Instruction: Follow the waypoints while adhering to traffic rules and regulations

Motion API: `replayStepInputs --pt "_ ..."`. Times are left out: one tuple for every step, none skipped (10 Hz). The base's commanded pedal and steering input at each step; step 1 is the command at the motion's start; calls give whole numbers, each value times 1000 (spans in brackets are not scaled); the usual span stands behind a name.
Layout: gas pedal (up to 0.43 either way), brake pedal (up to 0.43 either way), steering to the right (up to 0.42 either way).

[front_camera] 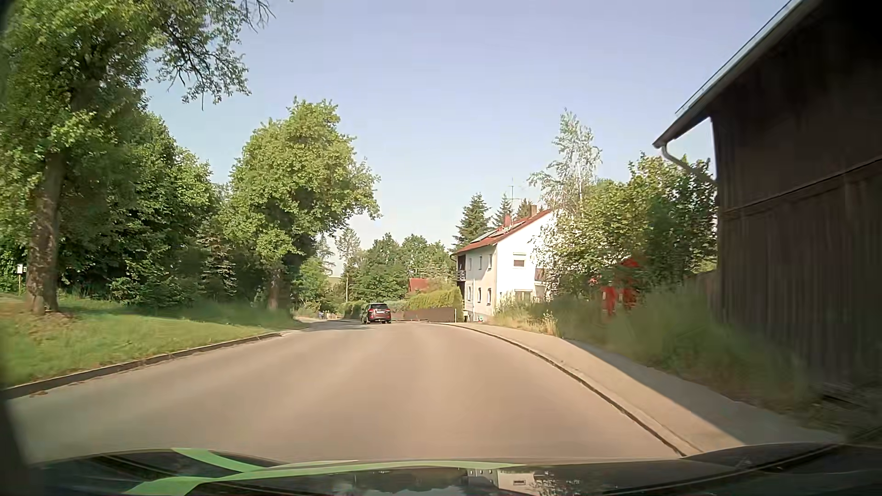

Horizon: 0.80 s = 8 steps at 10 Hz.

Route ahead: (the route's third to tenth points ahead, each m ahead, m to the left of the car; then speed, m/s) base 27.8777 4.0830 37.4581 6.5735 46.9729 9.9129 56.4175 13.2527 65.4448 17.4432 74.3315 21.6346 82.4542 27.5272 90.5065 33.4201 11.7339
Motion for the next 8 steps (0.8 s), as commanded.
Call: replayStepInputs --pt "28 0 -24" --pt "28 0 -25" --pt "20 0 -28" --pt "0 0 -31" --pt "0 0 -32" --pt "0 0 -31" --pt "0 0 -33" --pt "0 0 -33"
